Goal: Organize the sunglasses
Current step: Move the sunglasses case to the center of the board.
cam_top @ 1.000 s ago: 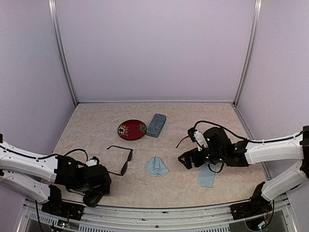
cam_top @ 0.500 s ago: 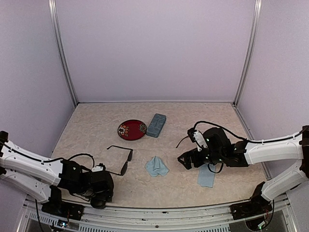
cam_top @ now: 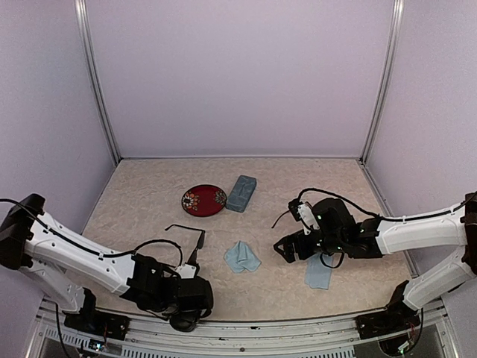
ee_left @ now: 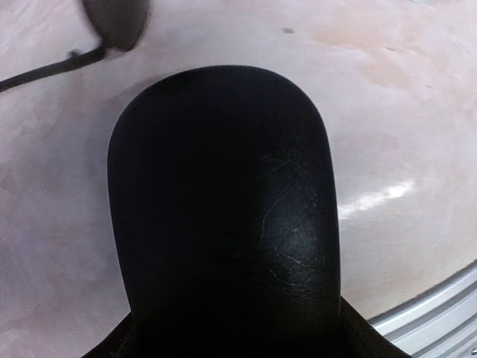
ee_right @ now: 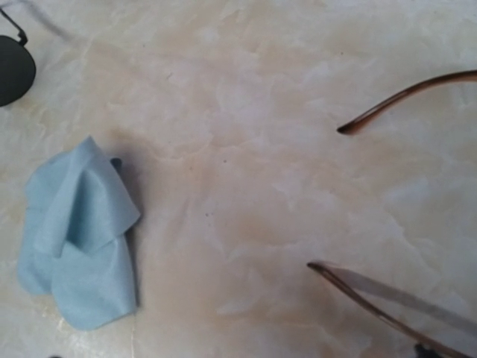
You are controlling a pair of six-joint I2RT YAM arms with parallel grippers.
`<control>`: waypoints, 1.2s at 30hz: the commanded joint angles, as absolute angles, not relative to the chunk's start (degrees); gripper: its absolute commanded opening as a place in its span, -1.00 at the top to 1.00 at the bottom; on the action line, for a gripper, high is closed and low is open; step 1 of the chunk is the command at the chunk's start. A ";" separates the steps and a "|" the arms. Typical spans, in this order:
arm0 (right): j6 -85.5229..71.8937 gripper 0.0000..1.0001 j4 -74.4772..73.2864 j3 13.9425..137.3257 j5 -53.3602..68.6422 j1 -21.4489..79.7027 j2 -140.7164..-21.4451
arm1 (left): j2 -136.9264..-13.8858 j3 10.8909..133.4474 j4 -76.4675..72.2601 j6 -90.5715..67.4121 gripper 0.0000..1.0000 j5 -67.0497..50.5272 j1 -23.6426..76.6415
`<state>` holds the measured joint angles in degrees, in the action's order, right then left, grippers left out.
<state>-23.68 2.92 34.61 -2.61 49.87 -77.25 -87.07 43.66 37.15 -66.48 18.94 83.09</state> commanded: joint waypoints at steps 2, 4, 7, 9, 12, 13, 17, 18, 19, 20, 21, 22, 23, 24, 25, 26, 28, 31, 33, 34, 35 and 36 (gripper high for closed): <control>-23.84 -1.00 1.96 34.60 -3.24 50.53 -75.54 | -93.94 53.40 33.84 -62.89 -0.04 19.32 86.83; -23.65 -1.00 1.73 34.58 -3.23 50.50 -74.66 | -96.64 56.30 31.75 -60.41 -0.03 18.80 86.96; -23.67 -1.00 0.52 35.01 -3.60 50.53 -73.79 | -101.25 61.70 28.85 -55.21 -0.02 18.73 86.00; -23.84 -1.00 -1.16 35.67 -5.11 50.47 -73.58 | -104.42 65.36 27.66 -51.45 -0.02 18.51 84.63; -24.11 -1.00 -3.70 36.47 -5.54 50.19 -73.49 | -107.93 68.58 25.20 -47.08 -0.01 17.63 81.68; -24.33 -1.00 -4.55 36.69 -5.31 49.94 -73.49 | -108.48 68.93 23.98 -46.05 -0.01 17.02 80.45; -24.91 -1.00 -6.05 36.82 -4.23 48.36 -72.79 | -109.79 70.96 20.60 -43.09 -0.02 16.46 76.34; -24.95 -1.00 -5.90 36.64 -4.22 48.13 -72.67 | -110.48 71.59 20.34 -42.44 -0.06 16.59 75.69; -24.96 -1.00 -5.65 36.41 -2.92 47.94 -72.46 | -111.27 72.87 20.32 -41.91 -0.12 16.83 75.17; -24.96 -1.00 -5.43 36.29 -2.15 47.75 -72.36 | -112.26 73.87 20.46 -41.52 -0.15 17.23 74.73; -24.96 -1.00 -5.39 36.24 -1.67 47.68 -72.42 | -113.27 74.80 20.48 -41.14 -0.17 17.36 74.35; -25.05 -1.00 -5.51 36.26 -1.43 47.64 -72.56 | -114.23 75.48 20.37 -40.79 -0.19 17.24 74.07; -25.04 -1.00 -5.58 36.30 -1.32 47.57 -72.70 | -115.07 75.97 20.04 -40.58 -0.23 17.04 73.87; -25.05 -1.00 -5.75 36.33 -1.30 47.56 -72.87 | -115.80 76.35 19.84 -40.47 -0.27 16.78 73.69; -25.03 -1.00 -5.81 36.37 -1.20 47.54 -73.05 | -116.37 76.51 19.23 -40.25 -0.33 16.56 73.57; -25.04 -1.00 -5.80 36.38 -1.08 47.50 -73.16 | -116.77 76.55 18.93 -40.01 -0.41 16.45 73.52; -25.11 -1.00 -5.71 36.19 -0.61 47.61 -73.29 | -117.02 76.37 18.35 -40.04 -0.55 16.39 73.56; -25.44 -1.00 -5.56 35.75 -0.57 47.50 -73.27 | -116.56 75.84 16.95 -39.90 -0.67 15.71 73.54; -25.65 -1.00 -5.54 35.35 -0.75 47.50 -73.09 | -116.18 75.53 16.40 -39.92 -0.73 15.22 73.78; -25.81 -1.00 -5.55 35.23 -0.74 47.56 -72.95 | -115.84 75.46 16.41 -39.90 -0.76 15.23 74.00; -25.87 -1.00 -5.62 35.10 -0.69 47.54 -72.76 | -115.53 75.27 16.39 -39.90 -0.83 15.33 74.27; -25.92 -1.00 -5.63 34.84 -0.61 47.55 -72.55 | -115.00 74.91 16.36 -40.02 -0.86 15.32 74.51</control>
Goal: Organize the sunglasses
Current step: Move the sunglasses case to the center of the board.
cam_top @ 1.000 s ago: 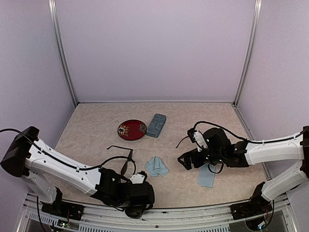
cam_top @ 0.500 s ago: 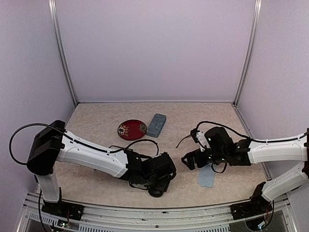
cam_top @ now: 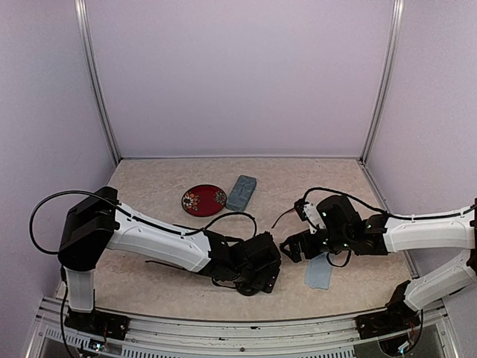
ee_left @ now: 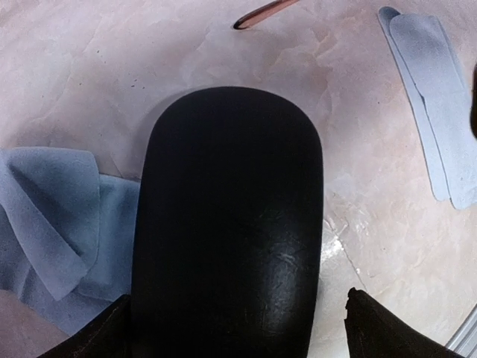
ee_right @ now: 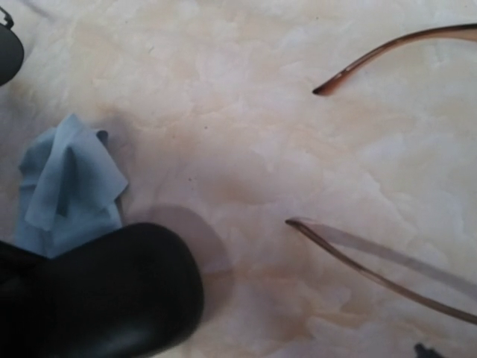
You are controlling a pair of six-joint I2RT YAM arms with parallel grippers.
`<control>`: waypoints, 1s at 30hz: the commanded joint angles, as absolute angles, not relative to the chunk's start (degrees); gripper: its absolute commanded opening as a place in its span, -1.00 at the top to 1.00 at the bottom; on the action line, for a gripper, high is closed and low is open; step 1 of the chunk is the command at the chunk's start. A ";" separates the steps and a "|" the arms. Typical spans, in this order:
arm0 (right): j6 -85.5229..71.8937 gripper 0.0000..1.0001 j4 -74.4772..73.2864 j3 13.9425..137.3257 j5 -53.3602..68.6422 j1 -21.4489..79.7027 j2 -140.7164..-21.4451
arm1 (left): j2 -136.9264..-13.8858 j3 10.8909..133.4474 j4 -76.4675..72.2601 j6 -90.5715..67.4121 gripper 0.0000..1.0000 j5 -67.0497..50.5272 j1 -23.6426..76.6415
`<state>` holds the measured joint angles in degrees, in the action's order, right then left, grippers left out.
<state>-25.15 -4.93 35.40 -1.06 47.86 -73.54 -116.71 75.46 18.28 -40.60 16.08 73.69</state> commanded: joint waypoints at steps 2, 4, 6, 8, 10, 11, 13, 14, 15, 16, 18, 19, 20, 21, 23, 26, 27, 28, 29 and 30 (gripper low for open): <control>-25.93 -1.00 -5.71 34.36 -0.44 47.54 -72.08 | -113.71 73.88 16.14 -40.39 -0.90 15.10 75.01; -27.77 -1.00 -5.76 33.90 -0.37 47.58 -71.69 | -112.30 72.44 15.59 -40.87 -0.91 14.42 75.52; -27.99 -1.00 -5.97 33.61 -0.38 47.55 -71.50 | -110.86 70.95 15.16 -41.58 -0.91 13.97 75.95; -28.26 -1.00 -6.05 33.35 -0.35 47.55 -71.46 | -110.09 69.58 14.44 -41.75 -0.90 13.00 76.36; -28.55 -1.00 -5.92 33.23 -0.05 47.55 -71.46 | -109.53 68.43 13.17 -41.40 -0.88 11.90 76.85; -28.69 -1.00 -5.78 33.10 0.26 47.55 -71.46 | -109.25 68.15 12.59 -41.05 -0.88 11.39 77.11; -29.07 -1.00 -5.18 32.67 1.18 47.61 -71.46 | -108.47 66.51 10.06 -40.33 -0.85 9.65 77.40; -29.33 -1.00 -4.95 32.43 1.53 47.60 -71.46 | -107.97 65.51 7.67 -39.92 -0.84 8.19 77.43; -29.42 -1.00 -4.85 32.29 1.81 47.59 -71.46 | -107.34 64.37 5.56 -39.58 -0.82 7.36 77.48; -29.67 -1.00 -4.72 32.12 1.98 47.59 -71.48 | -106.75 63.34 3.76 -39.22 -0.81 6.08 77.39; -29.87 -1.00 -4.58 31.79 2.40 47.64 -71.46 | -105.89 61.90 1.36 -38.61 -0.81 4.91 77.20; -29.90 -1.00 -4.58 31.69 2.57 47.70 -71.38 | -105.52 61.32 0.50 -38.34 -0.80 4.51 77.13; -30.04 -1.00 -4.56 31.66 2.74 47.90 -71.29 | -105.11 60.81 0.03 -38.18 -0.80 4.53 77.00; -29.98 -1.00 -4.42 31.58 2.84 48.28 -71.20 | -104.55 60.29 -0.06 -38.17 -0.81 4.84 76.91; -29.99 -1.00 -4.46 31.71 2.92 49.48 -71.24 | -103.12 59.18 -0.04 -37.79 -0.81 5.85 76.74; -30.41 -1.00 -4.35 32.04 2.71 51.43 -71.74 | -99.39 55.54 -1.91 -37.01 -0.84 7.20 76.84; -30.66 -1.00 -4.36 32.14 2.59 51.82 -72.10 | -97.94 54.15 -2.37 -36.93 -0.85 7.40 76.70; -30.94 -1.00 -4.41 32.50 2.33 52.42 -72.40 | -96.34 52.69 -2.36 -37.04 -0.85 7.89 76.67; -31.40 -1.00 -4.55 32.95 1.84 53.18 -72.88 | -94.01 51.29 -1.89 -37.31 -0.86 8.76 76.62; -31.95 -1.00 -4.81 33.55 1.11 54.17 -73.44 | -92.30 50.05 -0.69 -37.71 -0.87 10.16 76.53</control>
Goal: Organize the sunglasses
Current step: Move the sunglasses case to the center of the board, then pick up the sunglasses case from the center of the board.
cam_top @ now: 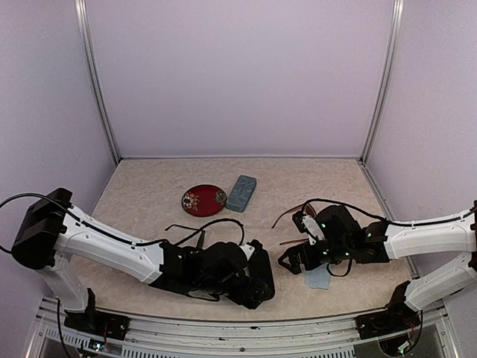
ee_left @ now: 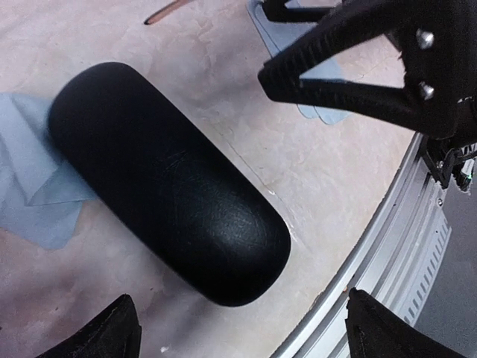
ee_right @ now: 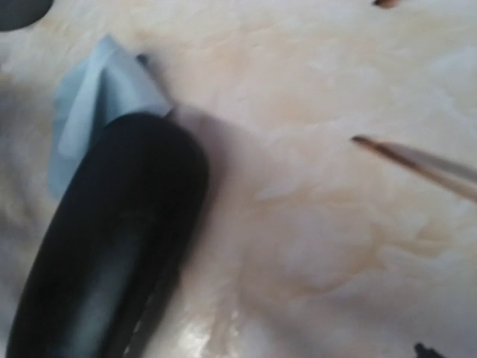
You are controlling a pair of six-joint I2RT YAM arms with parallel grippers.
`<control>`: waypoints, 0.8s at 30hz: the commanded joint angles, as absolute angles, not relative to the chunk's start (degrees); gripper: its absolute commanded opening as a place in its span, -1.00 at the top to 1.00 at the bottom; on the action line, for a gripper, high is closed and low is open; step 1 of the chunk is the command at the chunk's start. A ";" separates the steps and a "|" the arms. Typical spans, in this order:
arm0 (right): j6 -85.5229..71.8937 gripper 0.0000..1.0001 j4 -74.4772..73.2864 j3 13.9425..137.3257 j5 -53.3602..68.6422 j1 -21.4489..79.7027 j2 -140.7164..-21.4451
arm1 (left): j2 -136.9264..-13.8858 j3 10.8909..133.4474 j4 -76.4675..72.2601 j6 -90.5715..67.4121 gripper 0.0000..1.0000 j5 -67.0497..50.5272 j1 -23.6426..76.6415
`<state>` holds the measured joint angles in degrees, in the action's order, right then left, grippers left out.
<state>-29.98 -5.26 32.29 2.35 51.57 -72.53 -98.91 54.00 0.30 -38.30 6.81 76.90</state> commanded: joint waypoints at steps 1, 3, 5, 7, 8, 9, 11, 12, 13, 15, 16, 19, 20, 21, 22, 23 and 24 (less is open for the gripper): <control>-32.56 -1.00 -4.96 34.11 0.35 55.29 -74.14 | -90.51 48.83 0.90 -38.37 -0.88 12.09 76.44; -34.19 -1.00 -5.46 35.61 -1.82 57.54 -75.89 | -87.03 46.78 4.72 -39.99 -0.90 16.11 76.11; -36.07 -1.00 -6.06 37.47 -3.51 59.90 -78.25 | -83.65 45.28 8.49 -41.95 -0.92 20.09 75.30; -37.80 -1.00 -7.42 40.07 -6.36 62.26 -81.18 | -80.53 44.16 11.66 -44.04 -0.94 23.50 73.99; -38.40 -1.00 -8.35 41.81 -7.58 63.45 -82.94 | -79.08 43.57 12.51 -44.76 -0.94 24.65 73.07; -39.08 -1.00 -9.81 43.54 -8.95 64.51 -84.98 | -77.82 43.18 12.93 -45.22 -0.95 25.60 72.45; -40.26 -1.00 -13.00 47.57 -12.07 66.49 -89.49 | -75.50 42.58 13.46 -45.84 -0.96 27.40 71.65; -40.74 -1.00 -14.35 49.28 -13.29 67.41 -91.41 | -74.65 42.43 13.67 -45.92 -0.96 28.13 71.35; -41.04 -1.00 -15.21 50.87 -13.83 68.22 -93.00 | -73.77 42.19 13.77 -46.04 -0.97 28.81 71.15; -41.83 -1.00 -16.66 53.44 -14.31 69.42 -96.42 | -72.48 41.66 13.74 -46.23 -0.97 29.63 70.82; -42.43 -1.00 -17.50 54.89 -14.72 69.81 -97.81 | -71.99 41.32 13.64 -46.31 -0.97 29.84 70.65; -44.30 -1.00 -20.05 57.13 -15.78 70.62 -101.31 | -71.20 40.73 13.17 -46.39 -0.97 29.84 70.55; -44.81 -1.00 -20.72 57.54 -16.08 70.74 -101.98 | -71.12 40.58 12.95 -46.32 -0.97 29.66 70.57; -45.19 -0.99 -21.10 57.87 -16.23 70.89 -102.45 | -71.13 40.46 12.76 -46.32 -0.97 29.45 70.58; -45.41 -0.98 -21.52 58.08 -16.42 71.04 -102.74 | -71.17 40.31 12.47 -46.32 -0.97 29.18 70.58; -45.63 -0.94 -21.73 58.19 -16.50 71.16 -102.90 | -71.25 40.20 12.12 -46.24 -0.97 28.98 70.58; -45.77 -0.90 -21.98 58.31 -16.60 71.31 -102.92 | -71.51 40.10 11.89 -46.14 -0.97 28.74 70.58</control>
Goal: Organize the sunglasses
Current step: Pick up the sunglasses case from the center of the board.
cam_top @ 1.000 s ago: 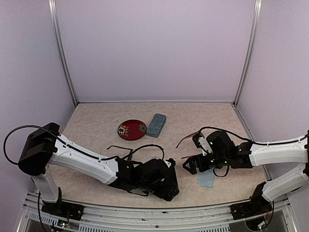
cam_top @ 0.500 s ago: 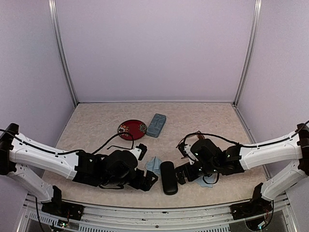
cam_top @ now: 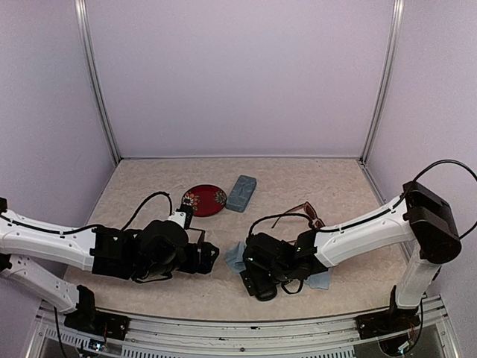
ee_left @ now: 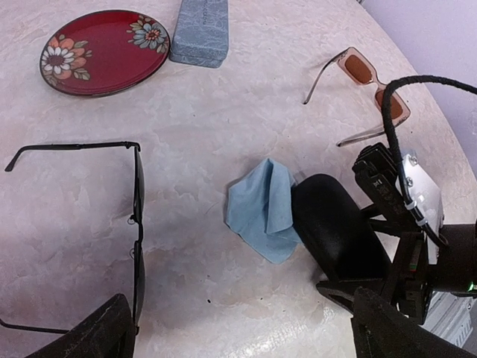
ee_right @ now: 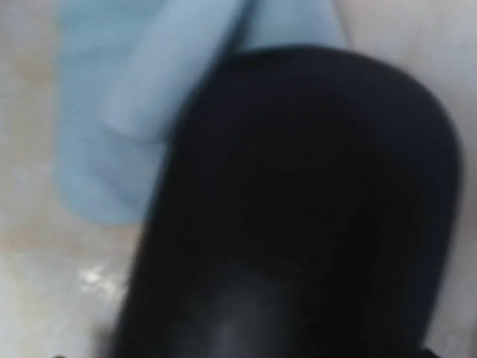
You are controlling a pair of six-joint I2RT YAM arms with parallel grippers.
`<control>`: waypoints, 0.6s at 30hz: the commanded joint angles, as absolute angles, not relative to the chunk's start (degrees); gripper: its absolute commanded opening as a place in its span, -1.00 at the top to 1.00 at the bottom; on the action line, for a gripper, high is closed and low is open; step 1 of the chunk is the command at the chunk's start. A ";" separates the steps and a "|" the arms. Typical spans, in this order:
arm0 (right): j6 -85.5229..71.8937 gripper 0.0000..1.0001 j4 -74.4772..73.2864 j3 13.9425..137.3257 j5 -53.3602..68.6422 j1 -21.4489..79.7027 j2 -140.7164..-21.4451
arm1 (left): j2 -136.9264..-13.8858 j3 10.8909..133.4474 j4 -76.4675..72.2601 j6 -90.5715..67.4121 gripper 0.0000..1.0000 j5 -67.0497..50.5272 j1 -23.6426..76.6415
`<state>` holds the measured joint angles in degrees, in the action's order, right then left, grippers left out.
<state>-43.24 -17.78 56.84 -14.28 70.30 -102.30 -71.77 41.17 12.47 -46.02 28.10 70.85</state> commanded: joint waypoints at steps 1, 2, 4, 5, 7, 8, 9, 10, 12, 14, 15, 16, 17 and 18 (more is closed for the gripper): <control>-45.81 -0.83 -22.17 58.37 -16.73 71.36 -102.84 | -71.73 40.08 11.63 -46.08 -0.97 28.62 70.58; -45.79 -0.74 -22.41 58.42 -16.89 71.44 -102.71 | -72.06 40.12 11.39 -46.01 -0.97 28.43 70.58; -45.95 -0.57 -23.30 58.37 -17.51 71.53 -102.30 | -72.76 40.23 10.87 -45.74 -0.97 28.02 70.66; -45.86 -0.51 -23.77 58.24 -17.88 71.56 -101.97 | -73.08 40.25 10.57 -45.63 -0.97 27.88 70.71; -45.57 -0.42 -24.33 57.82 -18.52 71.54 -100.78 | -73.66 40.30 9.95 -45.40 -0.97 27.77 70.88; -45.40 -0.39 -24.36 57.41 -18.81 71.54 -99.88 | -73.87 40.27 9.54 -45.24 -0.97 27.77 71.00; -45.08 -0.36 -24.04 56.66 -19.20 71.54 -98.35 | -74.09 40.24 8.93 -45.04 -0.97 27.77 71.08; -44.61 -0.34 -23.24 55.79 -19.41 71.54 -97.03 | -74.23 40.25 8.30 -44.68 -0.97 27.70 71.12; -43.09 -0.29 -21.03 53.82 -19.51 71.54 -93.67 | -74.36 40.13 6.71 -43.76 -0.97 27.45 71.27; -40.90 -0.25 -17.85 51.49 -19.13 71.19 -89.80 | -74.09 39.43 3.98 -42.39 -0.97 26.79 71.28; -39.58 -0.23 -16.06 50.06 -18.03 70.74 -87.64 | -73.55 38.72 1.93 -41.31 -0.97 26.08 71.28; -37.75 -0.23 -13.80 48.74 -16.71 70.26 -85.17 | -72.99 37.76 -0.45 -40.17 -0.97 25.12 71.28; -35.20 -0.22 -11.44 47.15 -14.64 69.64 -82.74 | -72.36 36.61 -4.54 -38.80 -0.97 23.76 71.17; -33.39 -0.22 -8.98 45.61 -12.66 69.04 -80.30 | -71.56 35.27 -8.09 -37.25 -0.96 21.19 71.07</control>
